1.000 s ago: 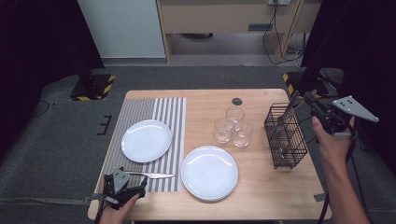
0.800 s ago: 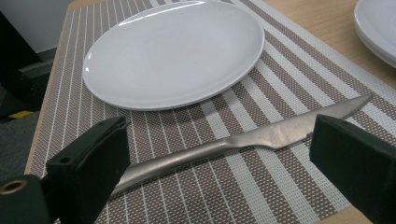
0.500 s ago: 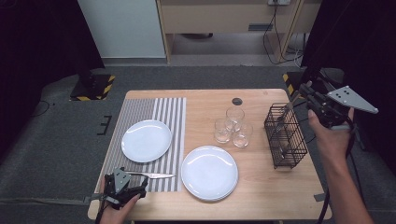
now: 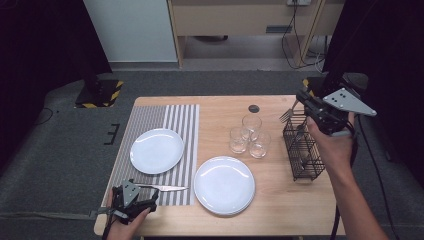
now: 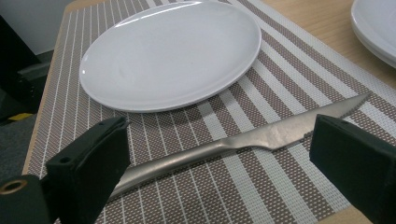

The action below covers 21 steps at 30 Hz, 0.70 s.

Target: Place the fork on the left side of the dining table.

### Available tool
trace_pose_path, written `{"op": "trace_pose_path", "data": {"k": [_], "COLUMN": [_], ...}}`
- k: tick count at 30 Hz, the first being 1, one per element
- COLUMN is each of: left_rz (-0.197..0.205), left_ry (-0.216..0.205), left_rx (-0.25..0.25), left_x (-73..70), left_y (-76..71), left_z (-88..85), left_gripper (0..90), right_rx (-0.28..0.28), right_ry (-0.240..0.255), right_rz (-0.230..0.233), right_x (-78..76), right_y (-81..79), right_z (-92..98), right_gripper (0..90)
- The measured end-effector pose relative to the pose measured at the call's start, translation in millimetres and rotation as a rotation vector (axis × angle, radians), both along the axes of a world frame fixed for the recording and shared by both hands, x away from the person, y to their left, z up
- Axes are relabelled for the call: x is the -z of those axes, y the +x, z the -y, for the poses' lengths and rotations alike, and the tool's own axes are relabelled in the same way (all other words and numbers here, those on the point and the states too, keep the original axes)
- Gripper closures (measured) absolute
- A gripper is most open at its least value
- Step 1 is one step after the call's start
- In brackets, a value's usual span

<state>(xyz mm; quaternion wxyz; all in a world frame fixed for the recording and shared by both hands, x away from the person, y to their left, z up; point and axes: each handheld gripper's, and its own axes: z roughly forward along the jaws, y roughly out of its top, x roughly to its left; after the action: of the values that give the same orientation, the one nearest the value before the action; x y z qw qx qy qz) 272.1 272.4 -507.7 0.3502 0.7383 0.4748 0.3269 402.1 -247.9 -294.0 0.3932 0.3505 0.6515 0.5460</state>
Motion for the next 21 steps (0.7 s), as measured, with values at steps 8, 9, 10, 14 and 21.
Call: {"op": "trace_pose_path", "data": {"k": [8, 9, 10, 14, 21], "left_rz": [-0.001, -0.001, 0.0, 0.0, 0.002], "left_ry": [0.001, 0.001, 0.002, 0.002, 0.002], "left_rx": [0.003, 0.003, 0.003, 0.004, 0.005], "left_x": [-0.1, -0.2, -0.2, -0.3, -0.5], "left_y": [0.3, 0.3, 0.2, 0.1, 0.0], "left_z": [0.3, 0.4, 0.5, 0.5, 0.3], "left_gripper": [4.3, 4.4, 4.4, 4.4, 4.4], "right_rx": [-0.004, -0.004, -0.007, -0.027, -0.064], "right_ry": [-0.005, 0.003, 0.006, -0.001, -0.008], "right_rz": [-0.006, -0.008, -0.012, -0.018, -0.031], "right_x": [3.1, 2.6, 2.3, 2.3, 9.7], "right_y": [2.5, 2.0, 1.8, -0.1, 0.4], "right_z": [-12.7, -14.6, -15.8, -24.7, -45.1], "right_gripper": [86.9, 86.9, 86.9, 86.9, 86.9]}}
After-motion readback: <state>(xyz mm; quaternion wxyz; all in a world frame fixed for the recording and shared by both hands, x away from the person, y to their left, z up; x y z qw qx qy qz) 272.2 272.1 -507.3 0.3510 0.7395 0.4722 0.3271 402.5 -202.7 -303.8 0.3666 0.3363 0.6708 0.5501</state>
